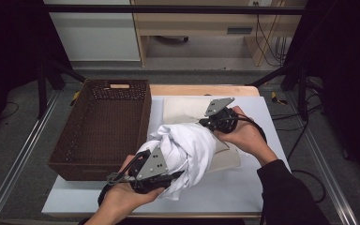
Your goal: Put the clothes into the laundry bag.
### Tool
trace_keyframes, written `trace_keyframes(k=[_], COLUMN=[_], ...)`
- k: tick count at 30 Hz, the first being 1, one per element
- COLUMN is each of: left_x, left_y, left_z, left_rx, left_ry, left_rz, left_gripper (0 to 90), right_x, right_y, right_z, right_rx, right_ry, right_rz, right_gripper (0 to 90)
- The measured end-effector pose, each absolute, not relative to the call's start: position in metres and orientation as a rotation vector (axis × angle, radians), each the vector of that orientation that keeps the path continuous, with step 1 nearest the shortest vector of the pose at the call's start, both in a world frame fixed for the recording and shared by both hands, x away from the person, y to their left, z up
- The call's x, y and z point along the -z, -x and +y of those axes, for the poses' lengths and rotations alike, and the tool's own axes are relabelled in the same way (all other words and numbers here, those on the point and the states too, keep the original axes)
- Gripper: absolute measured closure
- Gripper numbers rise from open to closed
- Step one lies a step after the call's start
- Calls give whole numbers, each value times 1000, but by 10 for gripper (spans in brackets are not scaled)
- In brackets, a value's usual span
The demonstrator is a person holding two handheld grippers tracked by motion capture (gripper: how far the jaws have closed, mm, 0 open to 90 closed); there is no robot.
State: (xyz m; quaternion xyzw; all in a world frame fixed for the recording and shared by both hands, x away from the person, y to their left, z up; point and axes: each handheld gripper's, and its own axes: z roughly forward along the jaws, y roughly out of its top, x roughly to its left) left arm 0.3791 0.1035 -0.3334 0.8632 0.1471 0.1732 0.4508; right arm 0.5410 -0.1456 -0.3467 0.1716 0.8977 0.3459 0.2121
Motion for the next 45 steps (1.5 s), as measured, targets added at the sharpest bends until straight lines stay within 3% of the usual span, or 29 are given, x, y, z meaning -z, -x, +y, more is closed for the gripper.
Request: trace_keyframes(k=[15,45], left_x=[353,400], left_y=[-380,-399], left_z=[98,45], left_rx=[-393,-334], left_ry=[-2163,-2232], left_rz=[385,352], left_gripper=[666,664], right_x=[347,347], right_y=[-541,-537], right_z=[-145,-146], right_rx=[-965,-971], right_ry=[-477,-476], right_rz=[2494,2494], right_gripper=[900,900])
